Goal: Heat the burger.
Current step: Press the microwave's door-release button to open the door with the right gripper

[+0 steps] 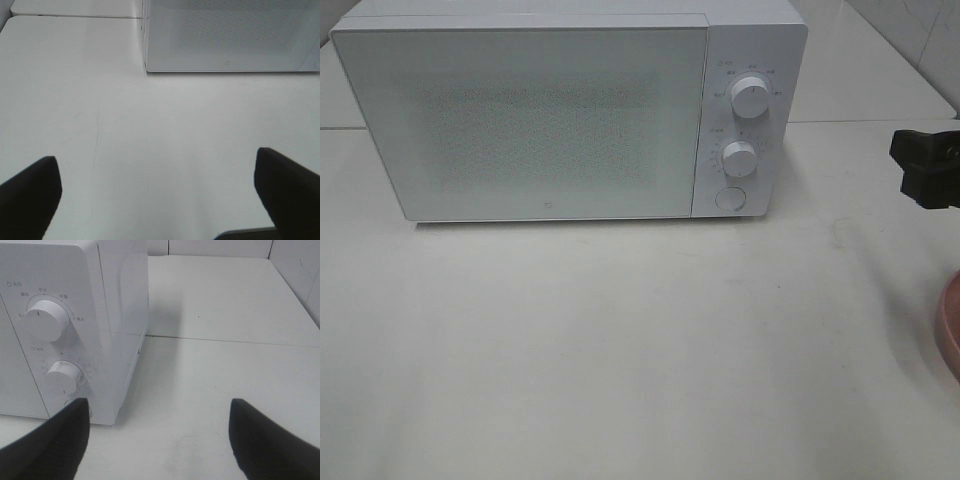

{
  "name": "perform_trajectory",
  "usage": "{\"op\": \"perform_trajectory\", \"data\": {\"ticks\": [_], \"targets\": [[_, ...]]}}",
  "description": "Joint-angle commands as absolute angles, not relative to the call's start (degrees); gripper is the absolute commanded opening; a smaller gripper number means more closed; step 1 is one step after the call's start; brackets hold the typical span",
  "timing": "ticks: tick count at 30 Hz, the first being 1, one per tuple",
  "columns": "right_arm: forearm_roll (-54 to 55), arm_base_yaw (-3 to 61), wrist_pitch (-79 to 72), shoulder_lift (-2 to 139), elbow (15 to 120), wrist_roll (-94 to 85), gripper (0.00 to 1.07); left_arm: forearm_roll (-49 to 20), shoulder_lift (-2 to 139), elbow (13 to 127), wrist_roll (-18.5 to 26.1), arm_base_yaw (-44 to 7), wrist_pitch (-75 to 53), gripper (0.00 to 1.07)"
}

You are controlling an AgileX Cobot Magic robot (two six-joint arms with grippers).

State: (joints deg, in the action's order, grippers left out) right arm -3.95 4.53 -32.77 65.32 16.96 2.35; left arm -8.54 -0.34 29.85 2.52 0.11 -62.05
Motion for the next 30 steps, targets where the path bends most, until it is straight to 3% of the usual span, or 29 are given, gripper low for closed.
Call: {"op": "perform_trajectory", "data": {"ticks": [1, 5, 18, 30], "targets": [[-2.5, 4.3, -37.8, 68.1, 16.8, -0.5, 0.75, -8.5, -1.5, 29.7, 2.5, -0.1, -61.3, 0.99], [-0.9, 4.3, -40.1, 69.9, 16.8, -1.0, 0.75, -8.5, -1.5, 29.7, 2.5, -0.1, -61.3, 0.99], [20.9, 22.5, -53.9, 81.1, 16.8, -18.4, 0.75, -8.5, -1.5, 29.7, 2.5, -0.1, -61.3, 0.99], [35.6, 36.2, -63.6, 87.9, 16.8, -23.0, 0.75, -8.5, -1.5, 29.7, 2.5, -0.1, -61.3, 0.99]]}}
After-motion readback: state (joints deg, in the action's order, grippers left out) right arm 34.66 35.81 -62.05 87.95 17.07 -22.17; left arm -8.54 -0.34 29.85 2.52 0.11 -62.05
